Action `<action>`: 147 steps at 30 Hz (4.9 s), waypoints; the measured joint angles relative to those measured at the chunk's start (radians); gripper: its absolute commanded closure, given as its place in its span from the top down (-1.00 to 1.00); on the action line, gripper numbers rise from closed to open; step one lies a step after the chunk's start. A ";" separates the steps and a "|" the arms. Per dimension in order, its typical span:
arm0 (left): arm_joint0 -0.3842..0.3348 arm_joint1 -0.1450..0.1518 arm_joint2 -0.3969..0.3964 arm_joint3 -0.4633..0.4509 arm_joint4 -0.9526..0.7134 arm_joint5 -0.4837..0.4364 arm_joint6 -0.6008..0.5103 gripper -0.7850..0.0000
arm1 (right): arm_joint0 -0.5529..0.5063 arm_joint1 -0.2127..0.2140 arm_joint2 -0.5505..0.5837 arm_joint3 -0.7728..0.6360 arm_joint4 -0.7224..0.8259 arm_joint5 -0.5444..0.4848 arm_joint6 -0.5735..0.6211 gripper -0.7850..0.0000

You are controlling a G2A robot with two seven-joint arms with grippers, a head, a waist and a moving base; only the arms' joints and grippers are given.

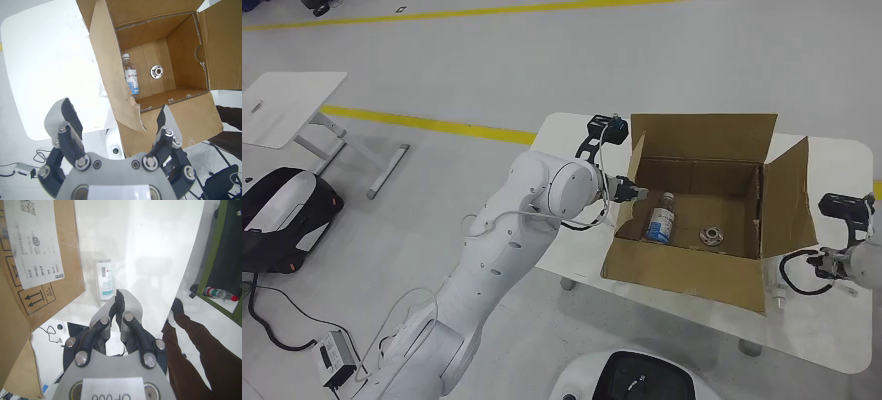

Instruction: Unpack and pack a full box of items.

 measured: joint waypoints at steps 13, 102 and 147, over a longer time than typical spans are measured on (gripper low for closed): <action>0.000 0.000 0.000 0.000 0.000 0.000 0.000 1.00 | 0.079 -0.043 -0.128 0.199 0.029 -0.021 -0.052 -0.18; 0.000 0.000 0.000 0.000 0.000 0.000 0.000 1.00 | 0.283 -0.088 -0.247 0.057 0.495 0.173 -0.422 -1.00; 0.000 0.000 0.000 0.000 0.000 0.000 0.000 1.00 | 0.485 -0.240 -0.393 0.446 0.434 0.024 -0.531 -1.00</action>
